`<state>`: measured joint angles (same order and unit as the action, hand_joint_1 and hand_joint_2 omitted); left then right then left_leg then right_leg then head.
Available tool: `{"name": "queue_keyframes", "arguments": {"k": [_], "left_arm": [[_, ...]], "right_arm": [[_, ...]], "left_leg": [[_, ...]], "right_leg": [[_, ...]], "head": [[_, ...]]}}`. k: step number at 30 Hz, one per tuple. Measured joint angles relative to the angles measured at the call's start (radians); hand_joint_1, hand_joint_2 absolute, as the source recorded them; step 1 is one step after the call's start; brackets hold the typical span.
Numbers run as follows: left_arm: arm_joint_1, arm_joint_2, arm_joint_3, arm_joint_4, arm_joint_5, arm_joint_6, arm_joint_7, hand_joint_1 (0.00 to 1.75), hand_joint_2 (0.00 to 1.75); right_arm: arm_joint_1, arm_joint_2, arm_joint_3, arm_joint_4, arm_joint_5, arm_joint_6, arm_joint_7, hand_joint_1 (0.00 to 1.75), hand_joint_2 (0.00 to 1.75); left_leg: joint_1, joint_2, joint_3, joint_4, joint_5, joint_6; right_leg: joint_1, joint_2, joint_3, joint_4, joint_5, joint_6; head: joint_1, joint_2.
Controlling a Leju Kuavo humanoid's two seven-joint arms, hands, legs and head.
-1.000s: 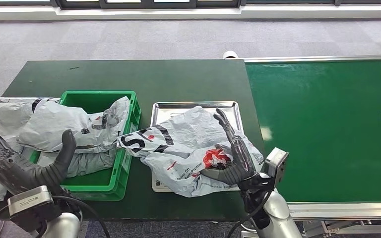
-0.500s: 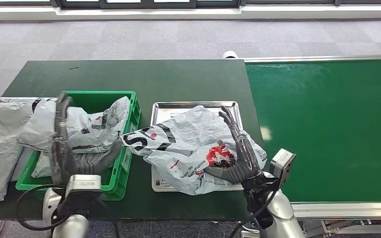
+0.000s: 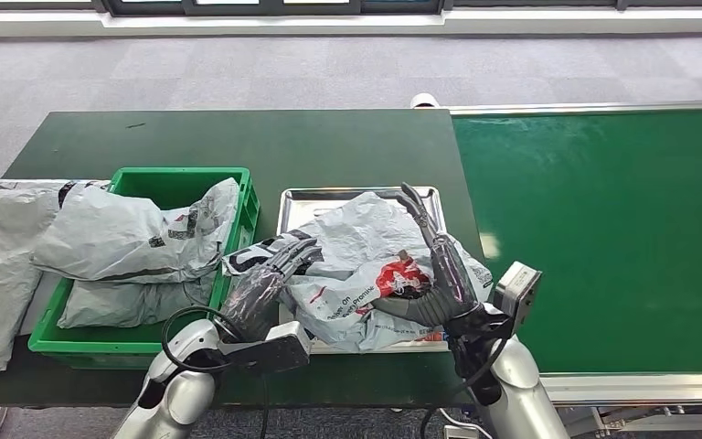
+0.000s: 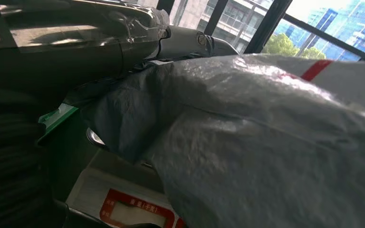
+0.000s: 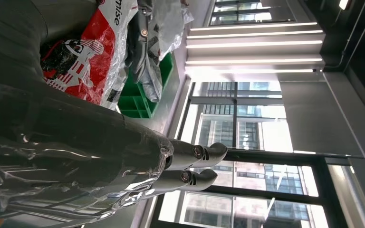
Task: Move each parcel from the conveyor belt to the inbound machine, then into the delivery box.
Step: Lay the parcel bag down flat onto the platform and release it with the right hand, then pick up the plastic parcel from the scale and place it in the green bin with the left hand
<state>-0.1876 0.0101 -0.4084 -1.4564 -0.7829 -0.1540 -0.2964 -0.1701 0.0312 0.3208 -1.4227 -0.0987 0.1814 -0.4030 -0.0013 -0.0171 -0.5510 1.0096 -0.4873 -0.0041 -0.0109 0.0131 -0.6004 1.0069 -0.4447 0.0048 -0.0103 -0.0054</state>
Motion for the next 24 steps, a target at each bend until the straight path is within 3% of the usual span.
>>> {"name": "queue_keyframes", "arguments": {"k": [9,13,18,24], "left_arm": [[-0.073,0.002,-0.045,0.157,0.001,-0.081,-0.02,0.0,1.75],[-0.101,-0.007,-0.064,0.224,0.003,-0.073,-0.051,1.75,1.75],[-0.114,-0.04,-0.071,0.27,0.044,0.016,-0.108,1.75,1.75],[-0.117,-0.054,-0.077,0.284,0.066,0.055,-0.114,1.75,1.75]], "right_arm": [[-0.016,0.002,0.0,0.029,0.005,0.006,0.002,0.0,1.75],[-0.03,0.004,0.001,0.047,0.005,0.009,0.002,0.0,1.75],[-0.04,0.01,0.001,0.059,0.004,0.007,0.0,0.0,1.75],[-0.038,0.016,0.001,0.06,0.007,0.006,0.0,0.0,1.75]], "left_leg": [[0.0,0.0,0.0,0.0,0.0,0.0],[0.0,0.0,0.0,0.0,0.0,0.0],[0.0,0.0,0.0,0.0,0.0,0.0],[0.0,0.0,0.0,0.0,0.0,0.0]], "right_leg": [[0.0,0.0,0.0,0.0,0.0,0.0],[0.0,0.0,0.0,0.0,0.0,0.0],[0.0,0.0,0.0,0.0,0.0,0.0],[0.0,0.0,0.0,0.0,0.0,0.0]], "head": [[0.0,0.0],[0.0,0.0],[0.0,0.0],[0.0,0.0]]}}
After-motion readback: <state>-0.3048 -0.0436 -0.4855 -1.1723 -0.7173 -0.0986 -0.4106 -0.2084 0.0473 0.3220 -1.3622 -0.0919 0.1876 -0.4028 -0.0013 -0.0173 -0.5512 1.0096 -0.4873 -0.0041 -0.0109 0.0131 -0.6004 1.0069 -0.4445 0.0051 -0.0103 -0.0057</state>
